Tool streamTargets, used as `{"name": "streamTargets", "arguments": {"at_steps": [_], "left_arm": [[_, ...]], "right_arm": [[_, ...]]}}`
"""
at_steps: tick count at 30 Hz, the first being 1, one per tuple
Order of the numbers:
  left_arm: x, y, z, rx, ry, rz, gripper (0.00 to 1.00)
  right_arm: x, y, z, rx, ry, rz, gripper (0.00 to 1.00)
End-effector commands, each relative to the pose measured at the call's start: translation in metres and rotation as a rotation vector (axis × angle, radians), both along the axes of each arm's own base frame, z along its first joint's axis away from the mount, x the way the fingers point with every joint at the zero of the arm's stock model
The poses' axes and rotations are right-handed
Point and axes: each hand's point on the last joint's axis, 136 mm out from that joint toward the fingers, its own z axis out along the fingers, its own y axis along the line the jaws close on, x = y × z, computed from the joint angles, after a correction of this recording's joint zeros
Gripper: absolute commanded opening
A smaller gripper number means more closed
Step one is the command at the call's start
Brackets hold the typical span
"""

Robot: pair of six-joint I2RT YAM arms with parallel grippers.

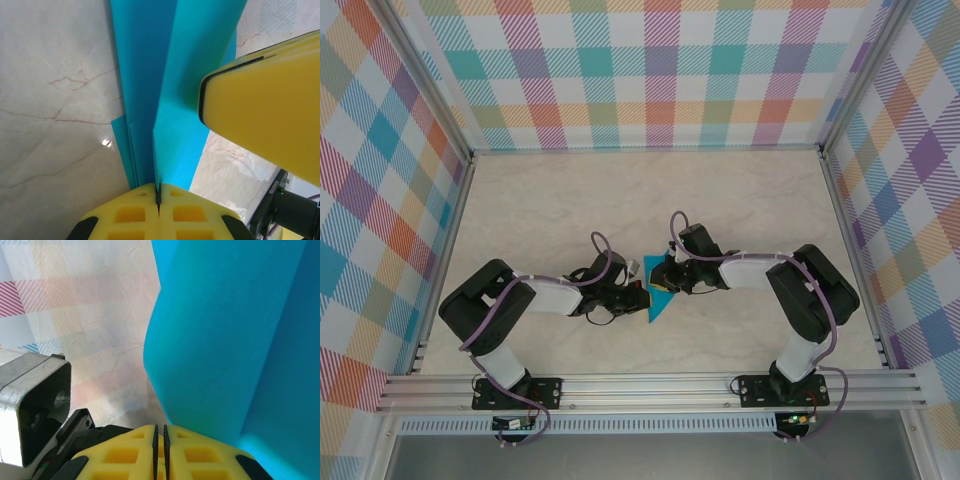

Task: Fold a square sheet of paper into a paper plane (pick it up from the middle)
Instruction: Fourth fold the wing at the center of the table.

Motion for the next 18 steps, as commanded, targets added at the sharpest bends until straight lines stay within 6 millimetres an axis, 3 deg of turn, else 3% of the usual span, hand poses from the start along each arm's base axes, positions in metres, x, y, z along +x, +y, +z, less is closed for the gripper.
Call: {"name": "streamTargets", "arguments": {"at_steps": [1,18], "left_arm": [[-0.001,0.010,-0.012,0.039,0.034,0.034,0.02],[-0.002,0.011,-0.021,0.061,0.053,0.024,0.02]], "right_arm": [[0.009,0.001,0.002,0.000,-0.025,0.003,0.14],[0.011,-0.006,-0.011,-0.020,-0.001,-0.011,0.14]]}}
